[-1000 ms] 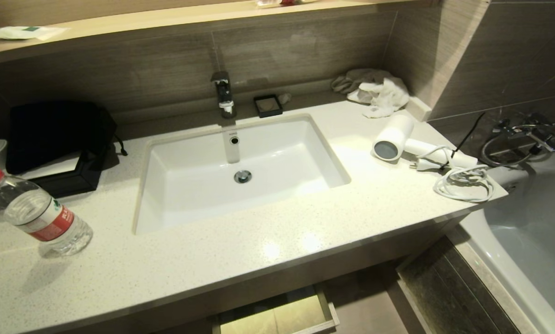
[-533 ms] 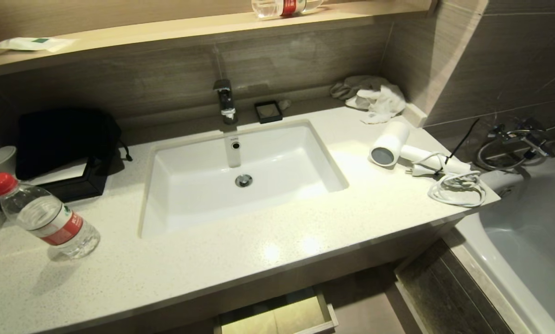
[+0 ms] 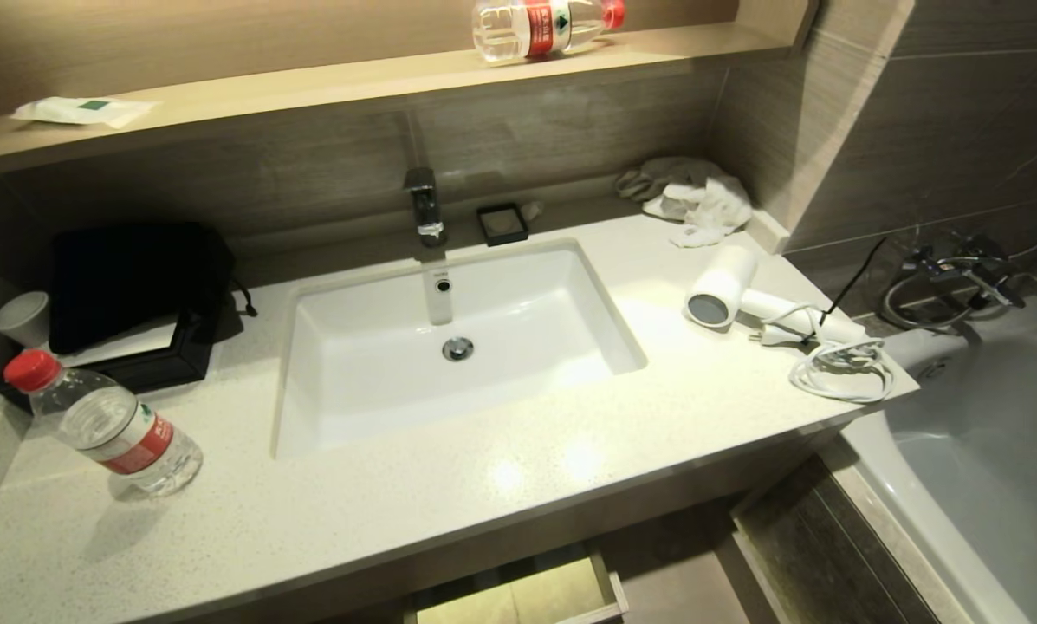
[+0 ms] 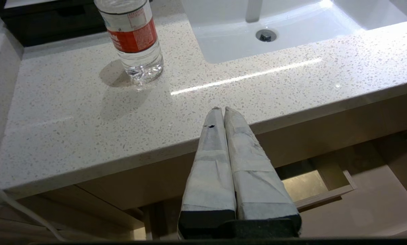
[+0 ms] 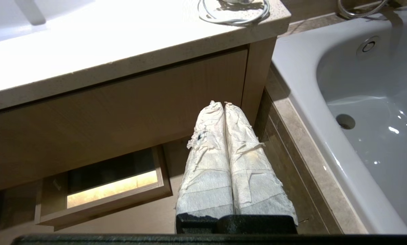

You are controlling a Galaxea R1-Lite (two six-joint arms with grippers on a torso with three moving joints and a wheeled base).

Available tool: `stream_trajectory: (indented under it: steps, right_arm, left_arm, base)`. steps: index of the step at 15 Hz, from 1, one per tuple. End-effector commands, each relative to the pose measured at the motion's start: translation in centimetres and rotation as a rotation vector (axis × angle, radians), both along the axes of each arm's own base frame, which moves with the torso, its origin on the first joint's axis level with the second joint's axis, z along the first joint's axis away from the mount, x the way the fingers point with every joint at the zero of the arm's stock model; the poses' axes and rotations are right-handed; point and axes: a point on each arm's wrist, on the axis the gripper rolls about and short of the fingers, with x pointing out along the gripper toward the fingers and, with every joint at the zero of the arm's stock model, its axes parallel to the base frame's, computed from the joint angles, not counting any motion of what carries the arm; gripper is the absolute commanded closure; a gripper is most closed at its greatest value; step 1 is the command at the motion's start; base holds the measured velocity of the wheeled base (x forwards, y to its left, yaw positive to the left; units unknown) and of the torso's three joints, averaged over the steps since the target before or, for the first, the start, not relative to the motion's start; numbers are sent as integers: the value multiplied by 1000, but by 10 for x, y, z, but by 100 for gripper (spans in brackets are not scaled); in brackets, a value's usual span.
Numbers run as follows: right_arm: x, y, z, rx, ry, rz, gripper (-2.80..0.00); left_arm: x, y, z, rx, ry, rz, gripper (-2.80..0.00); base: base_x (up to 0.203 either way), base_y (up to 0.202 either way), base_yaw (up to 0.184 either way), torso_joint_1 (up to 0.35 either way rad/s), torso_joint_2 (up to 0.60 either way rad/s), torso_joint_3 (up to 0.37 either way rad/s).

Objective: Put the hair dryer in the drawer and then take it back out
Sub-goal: Pick up the hairdryer

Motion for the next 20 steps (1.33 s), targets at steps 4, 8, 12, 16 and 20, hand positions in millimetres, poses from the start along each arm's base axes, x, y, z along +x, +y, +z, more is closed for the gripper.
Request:
stream_trajectory:
  steps: [4, 8, 12, 16, 20]
  right_arm:
    - [0, 0, 0, 0, -1, 0, 0]
    - [0, 0, 0, -3, 0, -1, 0]
    - [0, 0, 0, -1, 0, 0, 0]
    - [0, 0, 0, 0, 1, -1, 0]
    - [0, 0, 0, -45, 1, 6, 0]
  left_arm:
    - [0, 0, 0, 0, 0, 0, 0]
    - [0, 0, 0, 0, 0, 0, 0]
    - [0, 0, 0, 0, 0, 0, 0]
    - [0, 0, 0, 0, 0, 0, 0]
    - [0, 0, 0, 0, 0, 0, 0]
  base:
    - [0, 0, 0, 139, -326, -191]
    - [0, 0, 0, 99, -229, -129]
    - [0, 0, 0, 98, -198, -109]
    - [0, 0, 0, 22, -56, -31]
    - [0, 0, 0, 0, 0, 0]
